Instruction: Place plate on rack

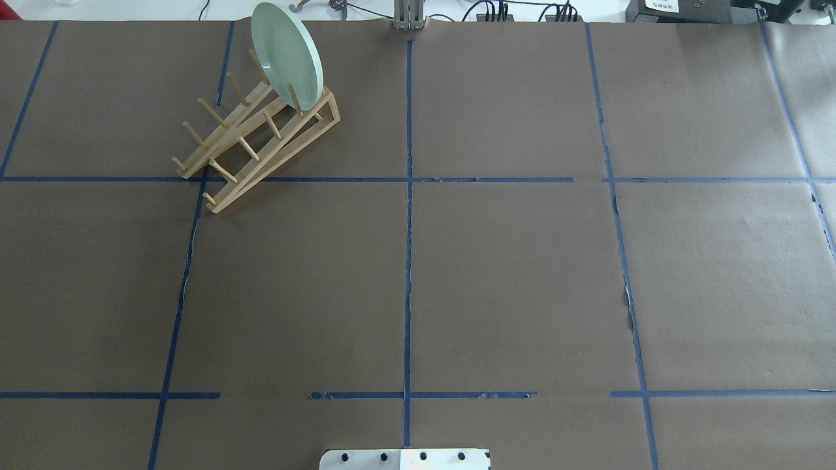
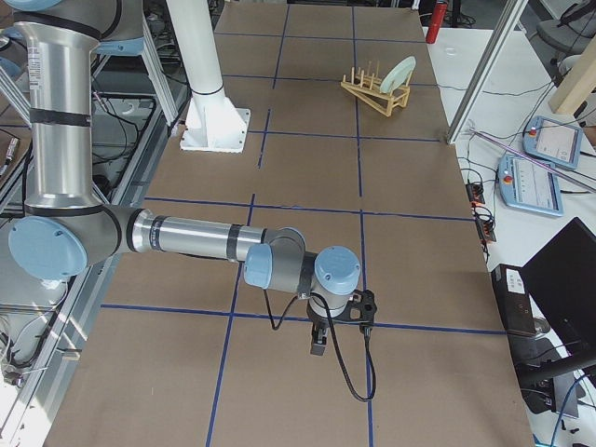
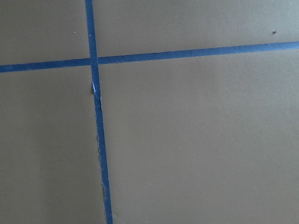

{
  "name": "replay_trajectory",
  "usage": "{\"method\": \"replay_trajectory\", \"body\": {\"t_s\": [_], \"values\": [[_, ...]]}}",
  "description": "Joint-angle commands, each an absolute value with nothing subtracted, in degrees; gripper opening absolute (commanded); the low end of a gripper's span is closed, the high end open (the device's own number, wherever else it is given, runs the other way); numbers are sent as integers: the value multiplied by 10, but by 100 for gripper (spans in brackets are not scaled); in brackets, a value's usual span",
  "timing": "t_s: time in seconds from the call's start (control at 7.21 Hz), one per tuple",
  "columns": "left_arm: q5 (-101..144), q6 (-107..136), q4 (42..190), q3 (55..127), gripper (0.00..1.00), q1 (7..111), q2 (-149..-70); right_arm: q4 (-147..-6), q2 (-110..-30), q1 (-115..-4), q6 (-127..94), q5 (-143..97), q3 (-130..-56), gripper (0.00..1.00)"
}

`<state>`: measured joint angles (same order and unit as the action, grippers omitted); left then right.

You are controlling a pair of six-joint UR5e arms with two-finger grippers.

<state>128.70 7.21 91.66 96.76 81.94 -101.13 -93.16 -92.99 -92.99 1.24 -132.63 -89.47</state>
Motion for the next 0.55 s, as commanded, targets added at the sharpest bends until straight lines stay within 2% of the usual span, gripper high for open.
{"method": "replay_trajectory", "body": {"t_s": [0.0, 0.28, 0.42], "values": [[1299, -15, 911, 954, 100, 854, -968, -932, -930, -930, 12, -1326, -895, 100], [1298, -21, 911, 945, 100, 866, -964, -932, -930, -930, 12, -1326, -895, 100], [1299, -29, 917, 946, 100, 867, -936, -932, -930, -930, 12, -1326, -895, 100]]}}
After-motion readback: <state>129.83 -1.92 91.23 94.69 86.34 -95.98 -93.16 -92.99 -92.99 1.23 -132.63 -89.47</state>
